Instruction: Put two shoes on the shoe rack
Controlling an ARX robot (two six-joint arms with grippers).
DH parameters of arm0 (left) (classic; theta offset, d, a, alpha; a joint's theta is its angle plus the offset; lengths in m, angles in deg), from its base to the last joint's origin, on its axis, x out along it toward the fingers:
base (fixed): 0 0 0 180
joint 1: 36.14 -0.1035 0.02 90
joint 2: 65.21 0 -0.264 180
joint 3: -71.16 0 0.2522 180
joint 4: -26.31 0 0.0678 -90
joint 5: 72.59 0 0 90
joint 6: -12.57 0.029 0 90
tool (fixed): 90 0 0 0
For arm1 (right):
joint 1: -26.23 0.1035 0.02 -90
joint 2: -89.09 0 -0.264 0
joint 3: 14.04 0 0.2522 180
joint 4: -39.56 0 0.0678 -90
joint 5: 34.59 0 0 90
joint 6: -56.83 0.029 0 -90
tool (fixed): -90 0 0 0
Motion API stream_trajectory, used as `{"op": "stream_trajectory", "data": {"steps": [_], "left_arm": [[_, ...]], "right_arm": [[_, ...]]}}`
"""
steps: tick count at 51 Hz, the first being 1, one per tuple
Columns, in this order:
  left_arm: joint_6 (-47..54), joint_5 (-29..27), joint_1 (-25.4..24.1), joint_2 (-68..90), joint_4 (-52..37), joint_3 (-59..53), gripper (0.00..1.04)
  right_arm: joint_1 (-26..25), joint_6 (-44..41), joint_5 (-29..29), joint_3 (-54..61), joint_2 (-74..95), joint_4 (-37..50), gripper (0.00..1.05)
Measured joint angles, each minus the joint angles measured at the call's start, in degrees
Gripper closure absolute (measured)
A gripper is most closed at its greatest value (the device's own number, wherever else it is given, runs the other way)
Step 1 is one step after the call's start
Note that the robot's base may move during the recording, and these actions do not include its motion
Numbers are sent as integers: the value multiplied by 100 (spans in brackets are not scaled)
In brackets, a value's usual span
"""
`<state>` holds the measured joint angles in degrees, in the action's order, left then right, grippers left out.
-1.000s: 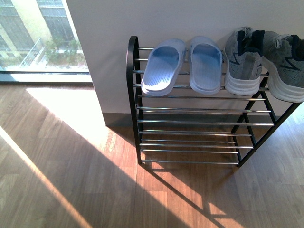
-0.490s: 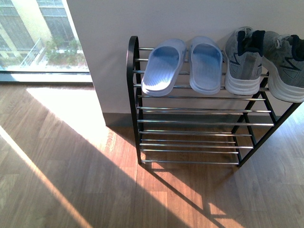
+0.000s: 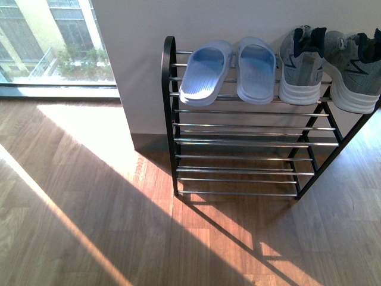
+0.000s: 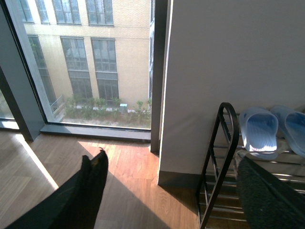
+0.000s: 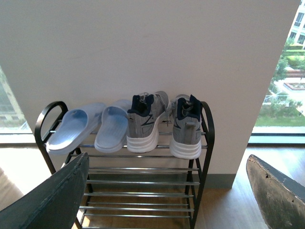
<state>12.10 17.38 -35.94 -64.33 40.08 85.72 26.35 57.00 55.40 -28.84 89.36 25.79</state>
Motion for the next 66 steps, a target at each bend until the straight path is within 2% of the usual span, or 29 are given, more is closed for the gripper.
{"op": "stream_trajectory", "data": {"steps": [6, 11, 66], "left_arm": [[4, -2, 0, 0, 0, 0, 8], [7, 0, 0, 0, 0, 0, 10], [9, 2, 0, 0, 0, 0, 9]], "right_arm": [[2, 0, 2, 0, 0, 0, 9], [0, 0, 2, 0, 0, 0, 9], [0, -2, 2, 0, -4, 0, 9]]}}
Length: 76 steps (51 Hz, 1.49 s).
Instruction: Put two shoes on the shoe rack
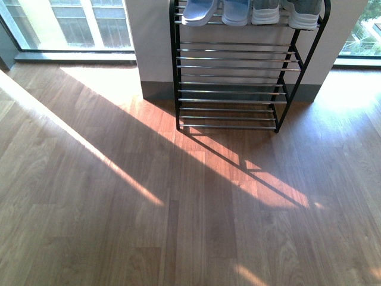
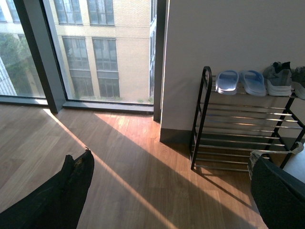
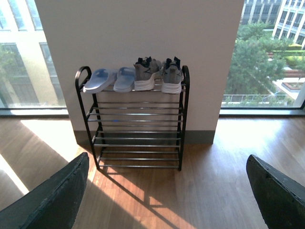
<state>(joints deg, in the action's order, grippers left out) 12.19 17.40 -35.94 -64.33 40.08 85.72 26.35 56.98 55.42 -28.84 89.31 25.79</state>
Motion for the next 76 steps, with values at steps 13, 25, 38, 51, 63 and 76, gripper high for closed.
{"op": "stream_trajectory", "data": {"steps": [13, 25, 38, 51, 63, 76], "left_arm": [[2, 0, -4, 0, 0, 0, 9], [2, 2, -4, 0, 0, 0, 9], [2, 2, -4, 0, 0, 0, 9], [2, 2, -4, 0, 0, 0, 9], [2, 2, -4, 0, 0, 0, 9], [2, 0, -4, 0, 0, 0, 9]], "right_arm": [[0, 0, -13, 0, 0, 0, 9], [0, 2, -17, 0, 0, -2, 9], [0, 2, -13, 0, 0, -2, 9], [0, 2, -13, 0, 0, 0, 9], [0, 2, -22, 0, 0, 0, 9], [-2, 2, 0, 0, -2, -2, 9]]}}
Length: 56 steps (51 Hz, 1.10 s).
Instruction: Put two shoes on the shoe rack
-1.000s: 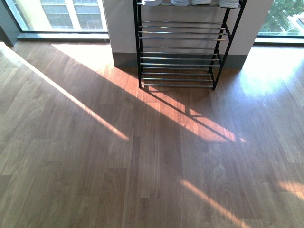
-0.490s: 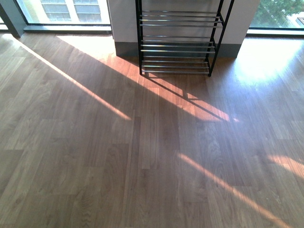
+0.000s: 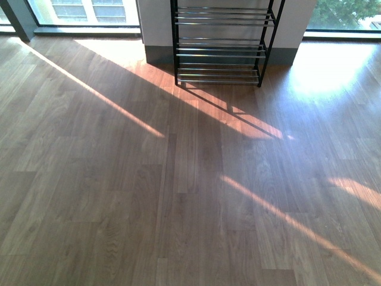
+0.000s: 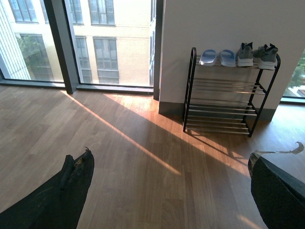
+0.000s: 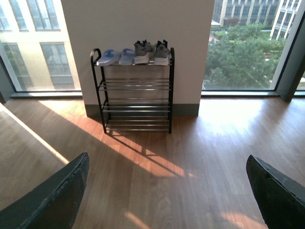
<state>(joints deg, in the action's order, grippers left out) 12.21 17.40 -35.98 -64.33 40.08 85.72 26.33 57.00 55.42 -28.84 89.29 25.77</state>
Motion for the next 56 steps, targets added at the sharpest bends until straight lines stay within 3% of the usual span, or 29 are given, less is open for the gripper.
{"op": "stream_trajectory", "data": {"steps": [56], "left_arm": [[9, 2, 0, 0, 0, 0, 9]], "right_arm": [[0, 0, -2, 0, 2, 0, 9]]}}
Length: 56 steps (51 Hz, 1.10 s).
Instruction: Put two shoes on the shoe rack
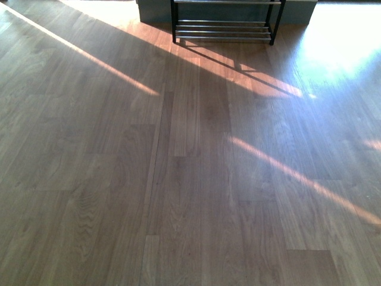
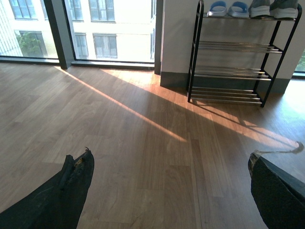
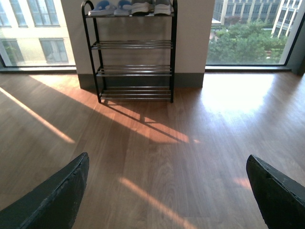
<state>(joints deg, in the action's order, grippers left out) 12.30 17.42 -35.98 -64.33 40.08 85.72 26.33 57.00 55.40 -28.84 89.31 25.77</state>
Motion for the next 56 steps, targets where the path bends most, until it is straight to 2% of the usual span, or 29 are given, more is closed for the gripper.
{"op": "stream_trajectory", "data": {"steps": [56], "left_arm": [[2, 0, 0, 0, 0, 0, 9]], "right_arm": [[0, 0, 2, 0, 0, 0, 9]]}}
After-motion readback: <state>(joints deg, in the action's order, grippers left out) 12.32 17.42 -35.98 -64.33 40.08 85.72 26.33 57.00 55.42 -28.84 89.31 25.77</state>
